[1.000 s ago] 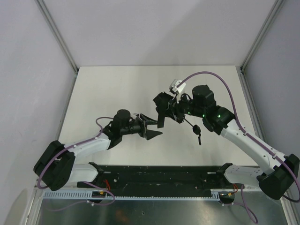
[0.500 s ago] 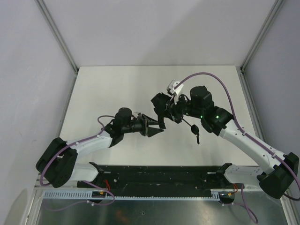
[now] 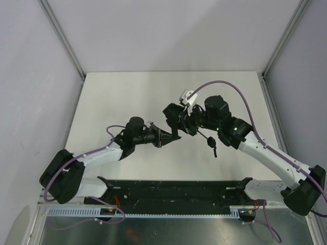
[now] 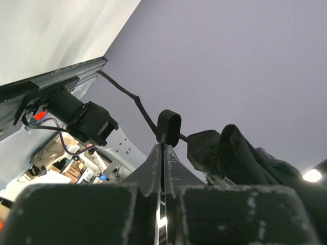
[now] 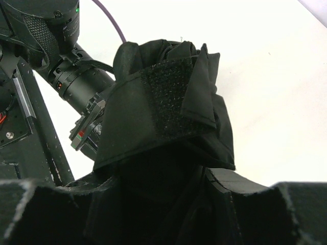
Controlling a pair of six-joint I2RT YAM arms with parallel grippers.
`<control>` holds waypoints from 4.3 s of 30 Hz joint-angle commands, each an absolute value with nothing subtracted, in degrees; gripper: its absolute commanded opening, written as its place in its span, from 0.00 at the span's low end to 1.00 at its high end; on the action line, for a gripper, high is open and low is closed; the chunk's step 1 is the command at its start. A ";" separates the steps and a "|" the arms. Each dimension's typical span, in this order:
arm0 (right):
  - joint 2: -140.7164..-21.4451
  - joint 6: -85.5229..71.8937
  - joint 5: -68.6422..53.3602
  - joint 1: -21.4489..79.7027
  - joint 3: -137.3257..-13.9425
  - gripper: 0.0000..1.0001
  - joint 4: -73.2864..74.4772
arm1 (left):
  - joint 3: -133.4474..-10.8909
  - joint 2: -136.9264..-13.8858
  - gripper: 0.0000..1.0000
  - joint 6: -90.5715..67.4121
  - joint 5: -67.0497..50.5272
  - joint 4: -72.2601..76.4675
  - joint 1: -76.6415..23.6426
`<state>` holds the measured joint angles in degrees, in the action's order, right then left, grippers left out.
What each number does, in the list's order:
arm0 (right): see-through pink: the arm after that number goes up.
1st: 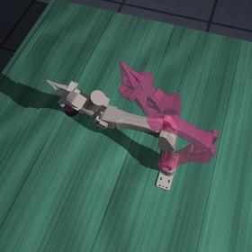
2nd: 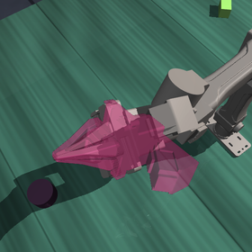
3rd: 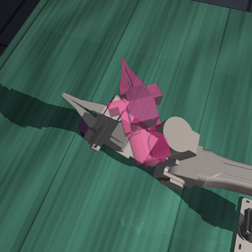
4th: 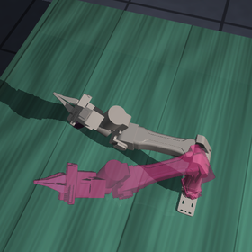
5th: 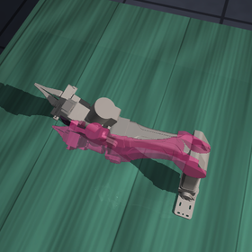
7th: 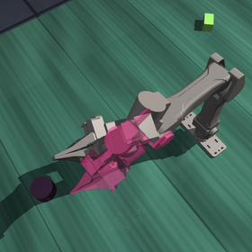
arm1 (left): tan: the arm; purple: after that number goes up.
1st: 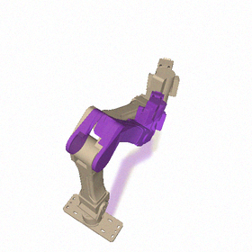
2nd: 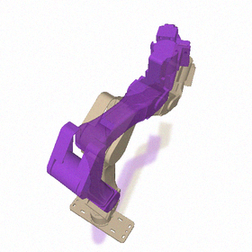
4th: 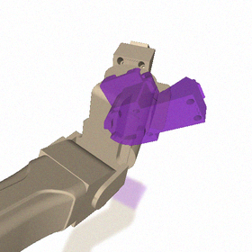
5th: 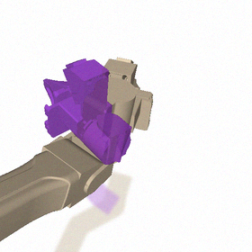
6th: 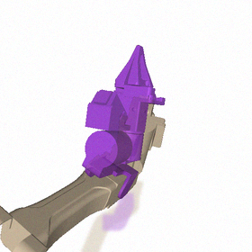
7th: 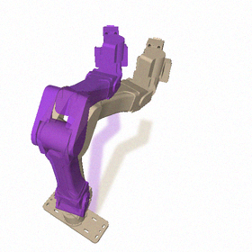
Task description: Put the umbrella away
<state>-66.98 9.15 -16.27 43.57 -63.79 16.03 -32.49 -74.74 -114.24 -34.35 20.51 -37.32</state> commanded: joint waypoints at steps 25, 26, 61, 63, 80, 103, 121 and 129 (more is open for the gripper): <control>-64.30 -3.19 -54.57 47.12 -64.29 0.00 23.17 | -44.80 -64.18 0.00 -49.84 -31.30 11.79 -28.41; -64.58 -3.35 -54.53 48.04 -64.27 0.00 23.32 | -45.91 -63.60 0.00 -48.08 -32.22 12.09 -28.40; -67.88 -16.86 -66.10 49.08 -64.30 0.00 12.71 | -54.24 -51.27 0.00 -30.66 -62.64 16.90 -43.04; -67.90 -18.06 -66.80 48.92 -64.26 0.00 11.86 | -54.25 -51.53 0.00 -30.25 -63.08 16.20 -43.54; -69.43 -31.79 -73.95 47.20 -64.27 0.00 2.20 | -54.68 -54.04 0.00 -22.09 -72.90 5.40 -48.31; -71.49 -58.94 -75.66 50.52 -63.95 0.00 -26.36 | -51.77 -53.71 0.43 -17.23 -81.19 2.65 -50.41; -67.25 -18.87 -56.86 43.16 -63.94 0.00 12.95 | -65.39 -48.89 0.76 -24.56 -60.64 1.67 -33.61; -63.11 -9.25 -29.99 44.04 -63.95 0.00 18.94 | -55.91 -49.15 0.99 -49.25 -37.87 2.79 -28.93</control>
